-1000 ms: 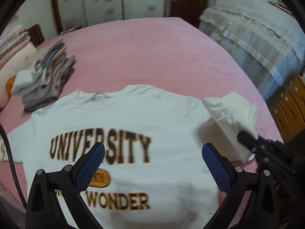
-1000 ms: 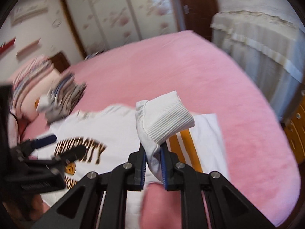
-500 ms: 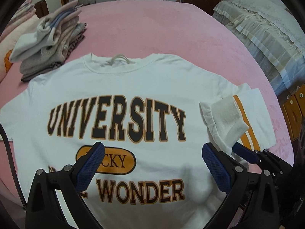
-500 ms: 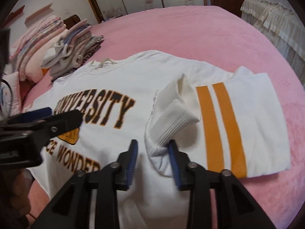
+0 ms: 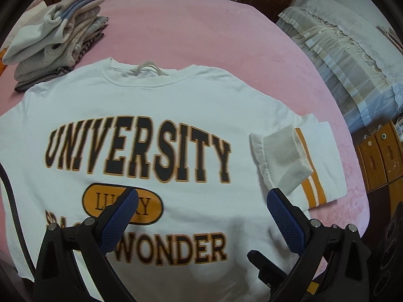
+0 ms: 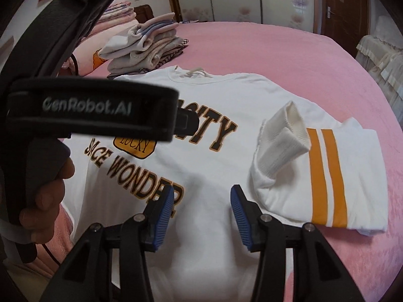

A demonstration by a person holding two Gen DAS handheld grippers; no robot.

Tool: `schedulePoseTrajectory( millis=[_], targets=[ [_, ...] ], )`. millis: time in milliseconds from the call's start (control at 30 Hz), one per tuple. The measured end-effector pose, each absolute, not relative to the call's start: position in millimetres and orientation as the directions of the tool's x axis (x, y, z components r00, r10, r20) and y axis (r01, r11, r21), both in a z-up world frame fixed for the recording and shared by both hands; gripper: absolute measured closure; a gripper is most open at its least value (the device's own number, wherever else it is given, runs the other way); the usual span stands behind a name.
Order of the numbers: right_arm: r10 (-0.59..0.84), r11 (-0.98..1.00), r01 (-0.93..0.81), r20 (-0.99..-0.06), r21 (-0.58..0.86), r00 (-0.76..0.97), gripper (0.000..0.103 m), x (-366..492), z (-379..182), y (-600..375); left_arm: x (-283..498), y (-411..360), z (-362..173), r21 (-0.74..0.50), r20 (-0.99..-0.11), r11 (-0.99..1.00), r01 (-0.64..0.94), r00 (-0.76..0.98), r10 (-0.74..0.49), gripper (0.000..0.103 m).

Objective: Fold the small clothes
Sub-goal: 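Carry the cuff with the right tool across the sweatshirt body and release, then grasp the folded cuff with the left tool and lift it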

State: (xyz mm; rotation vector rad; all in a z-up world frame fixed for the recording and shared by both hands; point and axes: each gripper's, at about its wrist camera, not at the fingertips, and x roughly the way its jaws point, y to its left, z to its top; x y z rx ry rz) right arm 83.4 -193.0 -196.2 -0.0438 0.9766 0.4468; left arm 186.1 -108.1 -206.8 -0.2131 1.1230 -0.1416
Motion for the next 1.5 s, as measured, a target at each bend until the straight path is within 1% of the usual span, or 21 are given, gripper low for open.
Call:
schedulePoseTrajectory(
  millis=[133,367,467,600,633,667,700,767,800,867,1000,1200,1267,1367,1500],
  targets=[
    [0.298,0.938,-0.310,-0.811,0.152,0.504,0.056,73.3,-195.5,-215.5,188.5,-135.0,-202.6,-0.230,-0.873,0.971,0.060,0.428,-0.233,0.002],
    [0.198,0.980,-0.106,-0.815,0.167,0.544,0.056,62.7,-194.7,-274.0,191.6,-200.4,-204.8,-0.151,-0.880,0.974,0.171,0.425,-0.211,0.002],
    [0.180,0.981,-0.036,-0.815,0.192,0.550,0.056,59.3,-195.5,-296.8,197.3,-222.5,-210.7,-0.091,-0.885,0.979,0.180,0.437,-0.163,0.002],
    [0.170,0.972,0.038,-0.811,0.230,0.560,0.056,61.5,-195.2,-319.5,209.9,-243.6,-223.8,0.019,-0.901,0.987,0.162,0.430,-0.054,0.002],
    [0.168,0.971,0.049,-0.810,0.236,0.562,0.056,59.3,-194.9,-325.1,212.2,-245.3,-226.9,0.035,-0.903,0.987,0.157,0.427,-0.036,0.009],
    [0.167,0.969,0.060,-0.809,0.241,0.564,0.056,58.5,-195.4,-328.7,214.8,-247.8,-229.4,0.050,-0.906,0.987,0.151,0.423,-0.018,0.023],
    [0.167,0.967,0.068,-0.808,0.247,0.565,0.056,59.3,-196.3,-330.1,216.8,-249.5,-231.9,0.052,-0.911,0.987,0.149,0.413,-0.014,0.032],
    [0.170,0.963,0.080,-0.810,0.257,0.561,0.056,58.7,-197.5,-335.4,221.0,-248.8,-236.2,0.025,-0.923,0.989,0.145,0.384,-0.033,0.075],
    [0.171,0.962,0.084,-0.811,0.261,0.560,0.056,59.2,-198.5,-336.3,222.1,-247.3,-238.3,0.008,-0.928,0.990,0.142,0.369,-0.046,0.080],
    [0.175,0.959,0.093,-0.814,0.269,0.554,0.056,59.3,-201.0,-338.6,222.3,-241.7,-236.0,-0.013,-0.924,0.992,0.125,0.378,-0.059,0.088],
    [0.180,0.954,0.102,-0.809,0.283,0.559,0.056,56.2,-200.1,-343.5,222.9,-230.3,-217.4,-0.077,-0.906,0.986,0.146,0.403,-0.130,0.091],
    [0.180,0.952,0.104,-0.803,0.287,0.568,0.056,53.3,-197.1,-345.4,225.0,-198.6,-157.6,-0.105,-0.829,0.979,0.176,0.528,-0.184,0.092],
    [0.176,0.954,0.101,-0.803,0.281,0.570,0.056,53.2,-194.9,-343.9,225.1,-180.6,-136.4,-0.083,-0.794,0.981,0.178,0.583,-0.173,0.092],
    [0.169,0.958,0.096,-0.803,0.269,0.571,0.056,53.8,-190.4,-338.9,228.7,-147.3,-119.6,-0.059,-0.761,0.984,0.167,0.631,-0.153,0.092],
    [0.162,0.966,0.073,-0.798,0.248,0.580,0.056,57.6,-185.2,-327.6,229.5,-102.0,-115.7,-0.043,-0.747,0.992,0.121,0.656,-0.112,0.092]
  ],
)
